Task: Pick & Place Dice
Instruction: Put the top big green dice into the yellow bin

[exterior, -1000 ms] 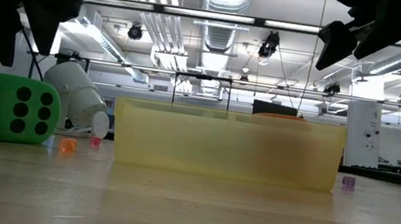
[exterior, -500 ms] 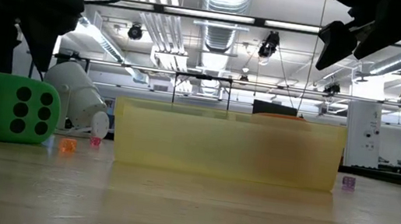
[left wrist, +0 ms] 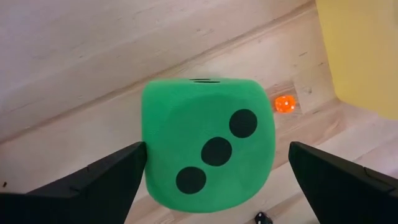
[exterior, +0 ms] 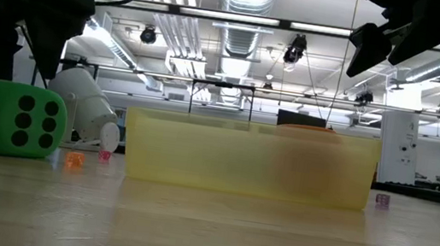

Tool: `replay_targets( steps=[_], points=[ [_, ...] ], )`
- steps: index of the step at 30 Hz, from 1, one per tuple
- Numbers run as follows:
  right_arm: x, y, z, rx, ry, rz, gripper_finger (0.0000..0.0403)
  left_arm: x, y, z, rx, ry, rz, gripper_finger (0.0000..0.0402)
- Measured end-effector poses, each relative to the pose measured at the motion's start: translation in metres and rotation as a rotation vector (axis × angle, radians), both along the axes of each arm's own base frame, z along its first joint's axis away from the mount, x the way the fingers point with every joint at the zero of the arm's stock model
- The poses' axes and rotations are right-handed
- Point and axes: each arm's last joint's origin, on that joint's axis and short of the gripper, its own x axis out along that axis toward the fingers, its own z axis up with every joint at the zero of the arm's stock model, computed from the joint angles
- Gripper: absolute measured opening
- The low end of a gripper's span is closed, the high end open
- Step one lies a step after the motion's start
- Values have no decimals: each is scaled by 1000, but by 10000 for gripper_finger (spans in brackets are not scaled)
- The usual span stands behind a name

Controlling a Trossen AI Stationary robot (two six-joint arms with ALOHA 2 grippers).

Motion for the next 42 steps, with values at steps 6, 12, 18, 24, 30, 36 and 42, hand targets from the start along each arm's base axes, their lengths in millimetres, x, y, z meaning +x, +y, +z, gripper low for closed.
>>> replay_targets(
  steps=[6,12,18,24,30,36,42],
  points=[
    [0,0,0,0,0,0,400,3,-1,-1,-18,14,38,400],
    [0,0,0,0,0,0,400,19,-5,-9,-9,98,37,400],
    [0,0,0,0,0,0,400,35,-9,-3,17,176,25,400],
    [0,0,0,0,0,0,400,34,-9,5,30,216,38,400],
    [0,0,0,0,0,0,400,33,-8,20,38,205,70,400],
    [0,0,0,0,0,0,400,34,-8,16,41,216,70,400],
    [0,0,0,0,-1,0,400,38,-9,8,41,238,62,400]
  ],
)
